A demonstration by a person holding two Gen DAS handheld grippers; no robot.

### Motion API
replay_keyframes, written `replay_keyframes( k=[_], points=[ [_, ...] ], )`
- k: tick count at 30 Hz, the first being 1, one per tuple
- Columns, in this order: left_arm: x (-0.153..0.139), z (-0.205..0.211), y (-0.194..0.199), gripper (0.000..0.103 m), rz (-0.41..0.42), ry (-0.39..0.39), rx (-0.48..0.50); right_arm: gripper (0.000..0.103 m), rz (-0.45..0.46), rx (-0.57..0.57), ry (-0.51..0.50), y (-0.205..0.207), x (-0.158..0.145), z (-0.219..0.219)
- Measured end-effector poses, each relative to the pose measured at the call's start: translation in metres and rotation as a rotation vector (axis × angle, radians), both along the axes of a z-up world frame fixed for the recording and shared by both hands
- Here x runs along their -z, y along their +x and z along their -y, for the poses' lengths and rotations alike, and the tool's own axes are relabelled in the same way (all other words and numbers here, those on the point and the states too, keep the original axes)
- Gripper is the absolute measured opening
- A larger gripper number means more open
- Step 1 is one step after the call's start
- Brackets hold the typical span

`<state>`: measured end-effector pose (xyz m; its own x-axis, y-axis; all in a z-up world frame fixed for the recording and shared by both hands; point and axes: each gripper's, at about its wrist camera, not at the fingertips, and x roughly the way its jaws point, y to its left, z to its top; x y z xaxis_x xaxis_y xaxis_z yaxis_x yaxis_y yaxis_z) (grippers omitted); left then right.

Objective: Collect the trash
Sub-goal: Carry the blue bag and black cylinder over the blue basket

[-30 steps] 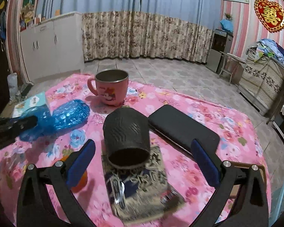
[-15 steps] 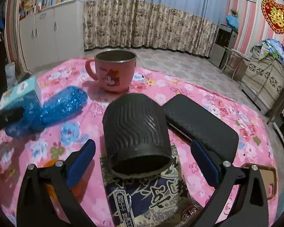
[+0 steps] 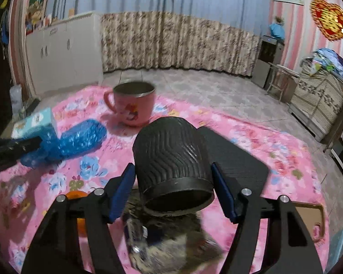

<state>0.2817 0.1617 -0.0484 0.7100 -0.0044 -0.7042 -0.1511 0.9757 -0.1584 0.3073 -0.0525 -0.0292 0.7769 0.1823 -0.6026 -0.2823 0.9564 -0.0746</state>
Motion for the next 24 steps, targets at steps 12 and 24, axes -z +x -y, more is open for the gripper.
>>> replay_keyframes(
  k=[12, 24],
  points=[
    [-0.038, 0.057, -0.017, 0.012, 0.107, 0.059, 0.109, 0.067, 0.08, 0.181, 0.049, -0.066, -0.044, 0.116],
    [-0.086, 0.125, -0.047, 0.011, 0.214, 0.097, 0.205, 0.067, 0.129, 0.3, 0.017, -0.129, -0.079, 0.209]
  ],
)
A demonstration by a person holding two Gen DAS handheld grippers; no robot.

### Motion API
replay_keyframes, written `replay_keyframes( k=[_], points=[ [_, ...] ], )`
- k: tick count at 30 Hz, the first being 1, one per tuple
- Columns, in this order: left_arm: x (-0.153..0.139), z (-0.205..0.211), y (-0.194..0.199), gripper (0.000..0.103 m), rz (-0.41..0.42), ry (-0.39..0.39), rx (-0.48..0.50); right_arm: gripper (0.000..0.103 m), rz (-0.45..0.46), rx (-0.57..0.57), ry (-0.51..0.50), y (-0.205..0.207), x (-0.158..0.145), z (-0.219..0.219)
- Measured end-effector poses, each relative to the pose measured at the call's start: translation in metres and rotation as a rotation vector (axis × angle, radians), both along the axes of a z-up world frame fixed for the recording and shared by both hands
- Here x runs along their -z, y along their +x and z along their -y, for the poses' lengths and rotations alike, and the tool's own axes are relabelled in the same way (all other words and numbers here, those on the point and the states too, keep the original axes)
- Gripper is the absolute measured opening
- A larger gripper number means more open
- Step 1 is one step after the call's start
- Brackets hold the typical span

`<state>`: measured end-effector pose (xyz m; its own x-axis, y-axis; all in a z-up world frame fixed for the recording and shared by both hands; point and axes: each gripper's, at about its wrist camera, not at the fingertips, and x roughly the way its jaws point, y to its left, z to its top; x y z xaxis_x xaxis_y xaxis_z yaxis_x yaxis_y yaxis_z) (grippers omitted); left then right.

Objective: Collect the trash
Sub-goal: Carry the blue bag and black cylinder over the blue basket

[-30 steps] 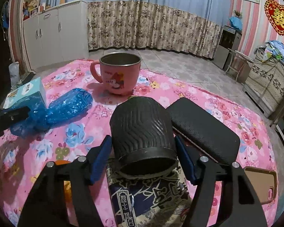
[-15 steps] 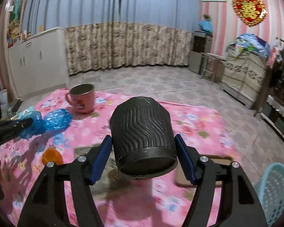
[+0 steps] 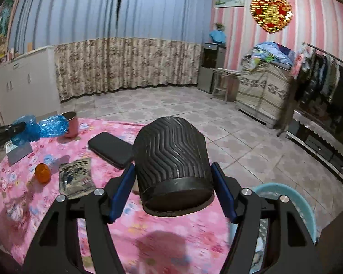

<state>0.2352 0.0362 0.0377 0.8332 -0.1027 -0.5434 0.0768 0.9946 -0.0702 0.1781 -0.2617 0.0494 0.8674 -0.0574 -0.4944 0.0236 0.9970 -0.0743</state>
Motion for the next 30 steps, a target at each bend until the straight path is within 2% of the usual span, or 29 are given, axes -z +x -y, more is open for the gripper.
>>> replay_keyframes(
  k=[12, 18, 23, 30],
  points=[
    [-0.018, 0.085, -0.023, 0.011, 0.003, 0.004, 0.165, 0.067, 0.034, 0.135, 0.05, -0.036, -0.007, 0.069],
    [-0.013, 0.13, -0.027, 0.011, -0.016, -0.011, 0.249, 0.067, 0.022, 0.202, 0.083, -0.045, 0.006, 0.106],
    [-0.007, 0.185, -0.032, 0.011, -0.018, 0.016, 0.334, 0.067, -0.001, 0.264, 0.102, -0.052, 0.019, 0.14],
    [0.007, 0.258, -0.039, 0.011, -0.034, 0.012, 0.467, 0.067, -0.027, 0.337, 0.098, -0.061, 0.033, 0.177]
  ],
)
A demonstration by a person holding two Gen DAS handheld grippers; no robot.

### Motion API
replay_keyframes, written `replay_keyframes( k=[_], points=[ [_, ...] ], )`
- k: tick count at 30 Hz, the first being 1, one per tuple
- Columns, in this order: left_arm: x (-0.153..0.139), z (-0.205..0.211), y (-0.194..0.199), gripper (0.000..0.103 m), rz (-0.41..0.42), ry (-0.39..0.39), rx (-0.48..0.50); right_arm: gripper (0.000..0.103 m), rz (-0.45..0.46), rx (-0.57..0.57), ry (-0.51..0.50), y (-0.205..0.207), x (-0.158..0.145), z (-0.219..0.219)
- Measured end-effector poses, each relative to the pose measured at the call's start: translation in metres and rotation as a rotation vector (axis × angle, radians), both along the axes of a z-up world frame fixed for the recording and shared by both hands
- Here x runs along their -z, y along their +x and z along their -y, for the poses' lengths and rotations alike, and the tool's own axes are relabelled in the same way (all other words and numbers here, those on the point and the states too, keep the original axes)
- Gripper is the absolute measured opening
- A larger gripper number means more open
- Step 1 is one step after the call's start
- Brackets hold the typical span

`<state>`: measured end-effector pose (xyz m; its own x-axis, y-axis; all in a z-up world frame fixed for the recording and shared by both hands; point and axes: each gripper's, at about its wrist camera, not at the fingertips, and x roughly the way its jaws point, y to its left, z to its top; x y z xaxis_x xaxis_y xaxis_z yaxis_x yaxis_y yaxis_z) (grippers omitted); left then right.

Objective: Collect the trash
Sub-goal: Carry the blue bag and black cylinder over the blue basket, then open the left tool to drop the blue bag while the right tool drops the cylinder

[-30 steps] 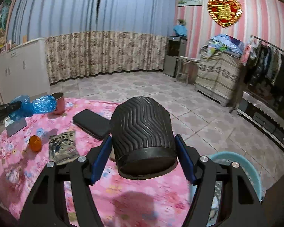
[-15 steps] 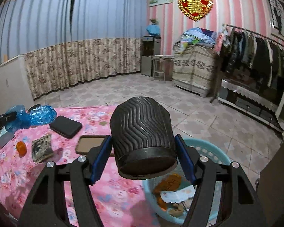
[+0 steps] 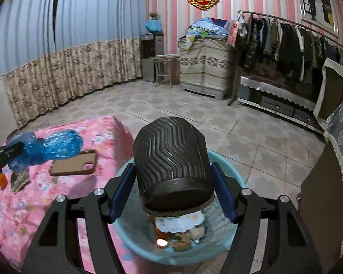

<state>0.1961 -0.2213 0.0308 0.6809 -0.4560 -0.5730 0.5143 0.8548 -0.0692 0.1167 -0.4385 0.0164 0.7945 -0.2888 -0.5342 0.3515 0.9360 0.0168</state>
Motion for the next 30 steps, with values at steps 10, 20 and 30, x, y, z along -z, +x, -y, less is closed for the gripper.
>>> replay_keyframes(
  k=[10, 20, 30],
  points=[
    [0.022, 0.079, -0.009, 0.011, -0.039, -0.012, 0.135, 0.067, -0.033, 0.045, 0.02, -0.007, 0.014, 0.042],
    [0.04, 0.131, -0.007, 0.041, -0.079, 0.006, 0.188, 0.067, -0.056, 0.073, 0.054, -0.007, 0.03, 0.066],
    [0.019, 0.103, 0.001, 0.09, 0.007, -0.007, 0.042, 0.067, -0.068, 0.063, 0.063, -0.003, 0.037, 0.069]
  ],
)
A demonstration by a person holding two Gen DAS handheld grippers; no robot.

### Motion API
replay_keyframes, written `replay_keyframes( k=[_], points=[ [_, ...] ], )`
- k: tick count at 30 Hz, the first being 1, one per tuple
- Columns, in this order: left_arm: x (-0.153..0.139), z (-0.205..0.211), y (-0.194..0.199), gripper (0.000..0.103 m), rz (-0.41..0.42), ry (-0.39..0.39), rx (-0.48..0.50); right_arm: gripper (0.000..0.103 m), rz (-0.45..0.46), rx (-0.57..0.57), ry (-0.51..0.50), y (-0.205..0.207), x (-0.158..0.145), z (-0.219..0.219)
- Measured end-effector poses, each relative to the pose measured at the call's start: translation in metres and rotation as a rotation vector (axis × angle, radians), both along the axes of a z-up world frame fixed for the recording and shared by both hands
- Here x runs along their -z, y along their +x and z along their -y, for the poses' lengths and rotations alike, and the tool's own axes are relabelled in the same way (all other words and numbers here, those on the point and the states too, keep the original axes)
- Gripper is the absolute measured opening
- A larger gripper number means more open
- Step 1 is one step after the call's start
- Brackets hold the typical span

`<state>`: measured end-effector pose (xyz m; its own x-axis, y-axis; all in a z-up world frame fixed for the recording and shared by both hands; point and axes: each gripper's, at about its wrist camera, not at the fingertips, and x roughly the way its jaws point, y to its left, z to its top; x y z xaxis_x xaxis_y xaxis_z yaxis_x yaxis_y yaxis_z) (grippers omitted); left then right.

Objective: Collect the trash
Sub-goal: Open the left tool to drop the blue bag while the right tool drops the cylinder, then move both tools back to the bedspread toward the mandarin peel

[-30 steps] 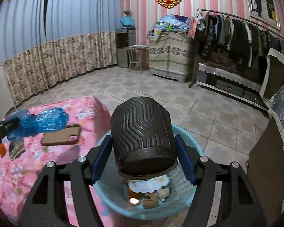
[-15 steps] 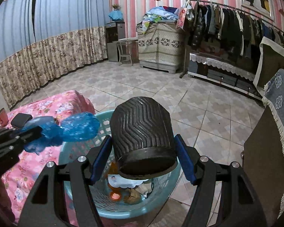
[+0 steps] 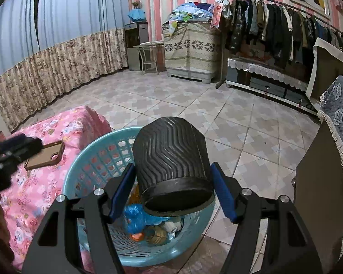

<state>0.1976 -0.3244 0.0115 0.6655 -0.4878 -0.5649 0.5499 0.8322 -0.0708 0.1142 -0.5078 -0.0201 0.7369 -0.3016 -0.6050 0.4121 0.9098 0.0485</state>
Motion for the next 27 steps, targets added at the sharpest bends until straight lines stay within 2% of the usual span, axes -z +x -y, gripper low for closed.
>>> replay_keyframes(
  k=[6, 14, 16, 19, 27],
  points=[
    [-0.009, -0.026, 0.004, 0.097, 0.025, -0.012, -0.082, 0.067, -0.02, -0.013, 0.013, 0.01, 0.011, -0.007],
    [-0.015, -0.071, 0.002, 0.097, 0.06, 0.022, -0.186, 0.067, -0.031, -0.005, 0.023, 0.027, 0.023, -0.018],
    [-0.017, -0.087, 0.003, 0.098, 0.055, 0.015, -0.221, 0.081, -0.018, 0.002, 0.02, 0.03, 0.022, -0.02],
    [-0.02, -0.108, 0.004, 0.098, 0.062, 0.022, -0.26, 0.089, 0.0, 0.012, 0.004, 0.033, 0.019, -0.024],
    [-0.026, -0.179, -0.001, 0.098, 0.081, 0.021, -0.381, 0.09, 0.011, -0.011, -0.039, 0.032, 0.002, -0.052]
  ],
)
